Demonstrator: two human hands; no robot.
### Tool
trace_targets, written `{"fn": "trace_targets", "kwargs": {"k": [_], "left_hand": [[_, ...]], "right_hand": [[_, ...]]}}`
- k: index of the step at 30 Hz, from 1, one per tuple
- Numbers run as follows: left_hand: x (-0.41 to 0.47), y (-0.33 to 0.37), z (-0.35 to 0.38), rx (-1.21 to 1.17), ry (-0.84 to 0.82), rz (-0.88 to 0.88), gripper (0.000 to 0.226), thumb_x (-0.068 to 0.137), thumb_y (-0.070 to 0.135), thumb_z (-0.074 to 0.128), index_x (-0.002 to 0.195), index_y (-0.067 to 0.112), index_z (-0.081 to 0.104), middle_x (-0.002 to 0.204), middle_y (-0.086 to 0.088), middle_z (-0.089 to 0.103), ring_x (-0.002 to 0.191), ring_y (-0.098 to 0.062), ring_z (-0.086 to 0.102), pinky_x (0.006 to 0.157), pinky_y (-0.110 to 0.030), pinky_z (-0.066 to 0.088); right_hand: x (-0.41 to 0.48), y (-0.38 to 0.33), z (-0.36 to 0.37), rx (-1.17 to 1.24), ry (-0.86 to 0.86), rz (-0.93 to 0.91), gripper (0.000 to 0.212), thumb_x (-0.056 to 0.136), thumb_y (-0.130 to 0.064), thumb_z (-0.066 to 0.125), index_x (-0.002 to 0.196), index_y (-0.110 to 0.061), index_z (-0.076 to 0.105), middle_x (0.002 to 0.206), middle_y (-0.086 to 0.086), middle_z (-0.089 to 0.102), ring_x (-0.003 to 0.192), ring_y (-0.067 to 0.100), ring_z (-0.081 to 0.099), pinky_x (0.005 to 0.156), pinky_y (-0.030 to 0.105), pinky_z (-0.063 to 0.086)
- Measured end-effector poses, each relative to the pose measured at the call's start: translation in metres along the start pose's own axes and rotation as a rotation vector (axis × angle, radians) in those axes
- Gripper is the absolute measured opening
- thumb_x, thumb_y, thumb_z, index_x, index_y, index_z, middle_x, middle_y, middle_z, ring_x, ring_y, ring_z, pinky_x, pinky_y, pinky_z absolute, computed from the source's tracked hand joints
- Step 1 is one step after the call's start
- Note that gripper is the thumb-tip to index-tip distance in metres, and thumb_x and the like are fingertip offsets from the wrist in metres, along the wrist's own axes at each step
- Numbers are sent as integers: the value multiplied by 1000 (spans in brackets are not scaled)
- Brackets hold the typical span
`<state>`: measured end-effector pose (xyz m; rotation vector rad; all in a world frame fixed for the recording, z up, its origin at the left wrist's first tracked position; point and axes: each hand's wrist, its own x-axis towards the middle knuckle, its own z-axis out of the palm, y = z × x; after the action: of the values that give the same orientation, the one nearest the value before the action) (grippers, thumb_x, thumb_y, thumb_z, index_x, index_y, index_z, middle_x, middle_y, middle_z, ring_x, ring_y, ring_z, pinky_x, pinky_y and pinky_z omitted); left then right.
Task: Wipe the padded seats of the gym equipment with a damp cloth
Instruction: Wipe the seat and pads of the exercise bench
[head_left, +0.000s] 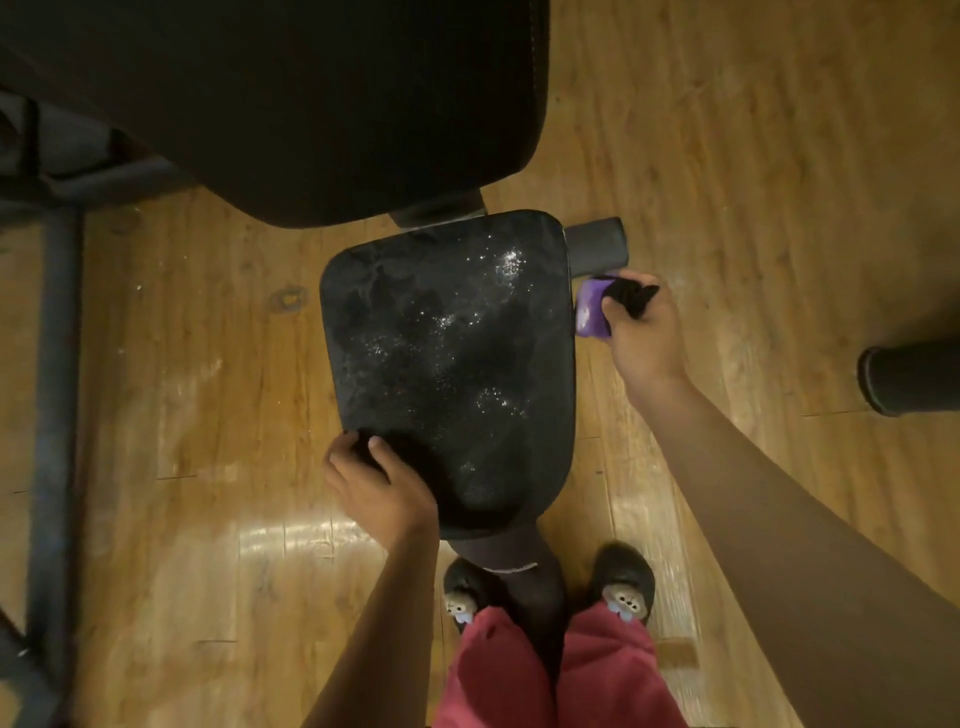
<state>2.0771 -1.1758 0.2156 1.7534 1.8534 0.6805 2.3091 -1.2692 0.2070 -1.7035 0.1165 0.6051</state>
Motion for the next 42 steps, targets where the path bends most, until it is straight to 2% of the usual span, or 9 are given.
{"fn": "trace_targets", "kwargs": {"k": [4, 6, 9, 12, 15, 21, 33, 37, 42], "left_hand": [[-3, -13, -5, -107, 51, -205, 29, 99, 26, 40, 121, 9, 50, 118, -5, 57, 110, -23, 53, 86, -29, 37], [-3, -15, 1, -111, 47, -276, 29, 99, 30, 39, 118, 12, 51, 113, -2, 58, 105, -22, 54, 83, -30, 36], [-1, -16, 9, -56, 59, -272, 43, 94, 45, 31, 116, 13, 50, 111, -1, 58, 102, -23, 54, 85, -36, 40], [-2, -15, 8, -42, 55, -257, 47, 94, 48, 28, 115, 12, 50, 112, -4, 57, 103, -24, 54, 87, -37, 41], [-3, -15, 8, -7, 37, -290, 37, 102, 40, 31, 115, 11, 49, 111, -4, 56, 96, -18, 49, 81, -31, 34], [0, -17, 9, 55, -9, -310, 38, 100, 44, 33, 110, 9, 46, 108, -13, 58, 90, -26, 52, 74, -33, 33], [4, -28, 16, 115, 24, -264, 46, 93, 53, 31, 104, 9, 43, 103, -16, 59, 92, -36, 56, 71, -38, 38], [4, -29, 16, 112, 13, -282, 40, 98, 47, 34, 107, 9, 43, 105, -16, 59, 93, -35, 56, 69, -36, 34], [4, -27, 15, 104, 11, -276, 41, 98, 46, 35, 109, 8, 43, 105, -18, 58, 94, -38, 56, 69, -36, 33]], "right_hand": [[9, -2, 0, -24, -67, 46, 40, 86, 6, 59, 121, -11, 55, 105, 2, 60, 101, 11, 61, 85, 28, 55], [15, -10, 2, -9, -98, 35, 36, 88, 11, 53, 120, -6, 52, 85, -3, 57, 70, -6, 61, 63, 9, 49], [30, -29, 13, -16, -133, 17, 33, 89, 13, 49, 117, -5, 50, 73, -5, 56, 51, 0, 52, 53, 10, 45], [53, -42, 25, -22, -122, -12, 31, 87, 12, 50, 107, -11, 53, 72, -6, 59, 57, 4, 53, 57, 15, 47], [70, -43, 28, -84, -130, -49, 34, 87, 5, 56, 117, -11, 57, 93, -8, 60, 88, 4, 61, 73, 13, 51], [34, -9, -3, -100, -265, -38, 38, 86, 0, 63, 102, -34, 57, 114, -8, 58, 114, 18, 56, 96, 44, 51], [105, -38, 38, -81, -254, 38, 31, 89, 0, 57, 112, -21, 60, 111, 3, 64, 102, 23, 65, 83, 44, 58], [105, -37, 36, -23, -318, 99, 29, 93, 1, 52, 117, -16, 56, 107, 4, 62, 90, 18, 64, 73, 34, 58], [81, -17, 18, 111, -306, 196, 34, 93, 2, 53, 124, -14, 52, 127, 13, 54, 108, 26, 60, 71, 28, 58]]}}
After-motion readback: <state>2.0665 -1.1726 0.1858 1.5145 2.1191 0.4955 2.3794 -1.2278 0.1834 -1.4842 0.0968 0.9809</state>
